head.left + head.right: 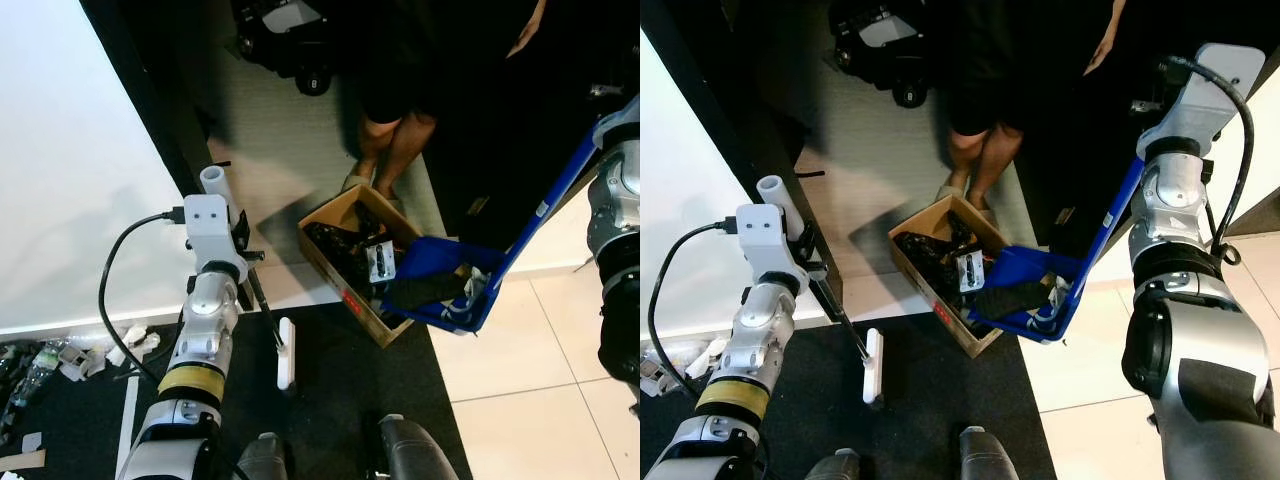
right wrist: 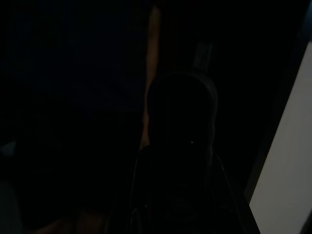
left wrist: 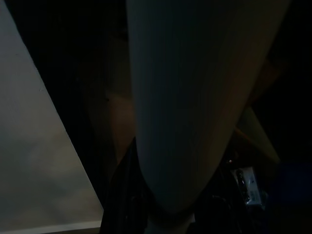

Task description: Sweep floor

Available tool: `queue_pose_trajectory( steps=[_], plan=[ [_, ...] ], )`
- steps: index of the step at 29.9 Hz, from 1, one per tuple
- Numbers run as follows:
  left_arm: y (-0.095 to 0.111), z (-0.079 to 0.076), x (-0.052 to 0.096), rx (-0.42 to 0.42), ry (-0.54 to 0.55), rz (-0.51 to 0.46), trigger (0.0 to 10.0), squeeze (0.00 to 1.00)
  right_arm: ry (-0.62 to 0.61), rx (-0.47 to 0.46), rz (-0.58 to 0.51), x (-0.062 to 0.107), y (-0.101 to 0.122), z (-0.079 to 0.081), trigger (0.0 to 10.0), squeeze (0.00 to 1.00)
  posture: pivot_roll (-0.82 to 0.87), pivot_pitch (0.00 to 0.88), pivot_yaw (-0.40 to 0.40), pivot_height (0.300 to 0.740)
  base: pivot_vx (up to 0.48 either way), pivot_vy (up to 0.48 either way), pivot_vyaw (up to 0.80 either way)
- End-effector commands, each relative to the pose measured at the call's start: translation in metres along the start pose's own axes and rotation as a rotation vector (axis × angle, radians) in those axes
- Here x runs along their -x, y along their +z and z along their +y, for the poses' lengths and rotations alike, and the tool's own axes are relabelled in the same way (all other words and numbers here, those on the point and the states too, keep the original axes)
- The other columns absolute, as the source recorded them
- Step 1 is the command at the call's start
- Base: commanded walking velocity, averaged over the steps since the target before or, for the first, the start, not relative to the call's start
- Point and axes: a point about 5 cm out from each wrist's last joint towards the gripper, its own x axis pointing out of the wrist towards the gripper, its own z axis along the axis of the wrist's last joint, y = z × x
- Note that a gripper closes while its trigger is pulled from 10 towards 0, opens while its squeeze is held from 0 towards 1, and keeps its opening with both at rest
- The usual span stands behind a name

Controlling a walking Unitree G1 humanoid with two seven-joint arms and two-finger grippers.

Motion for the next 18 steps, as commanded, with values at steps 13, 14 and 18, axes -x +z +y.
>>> queue_pose_trajectory(
  steps=[13, 14, 18],
  plan=[
    [0.002, 0.009, 0.005, -0.013, 0.032, -0.013, 10.0, 0.00, 0.114, 0.087, -0.139, 0.000, 0.023, 0.067, 10.0, 0.00, 0.00, 0.133, -0.086, 0.740, 0.000, 0.000, 0.00],
    [0.002, 0.009, 0.005, -0.014, 0.032, -0.015, 10.0, 0.00, 0.152, 0.108, -0.161, 0.004, 0.024, 0.079, 10.0, 0.00, 0.00, 0.131, -0.086, 0.740, 0.000, 0.000, 0.00],
    [0.002, 0.009, 0.005, -0.012, 0.033, -0.017, 10.0, 0.00, 0.205, 0.146, -0.199, 0.011, 0.025, 0.096, 10.0, 0.00, 0.00, 0.129, -0.085, 0.740, 0.000, 0.000, 0.00]
  ],
)
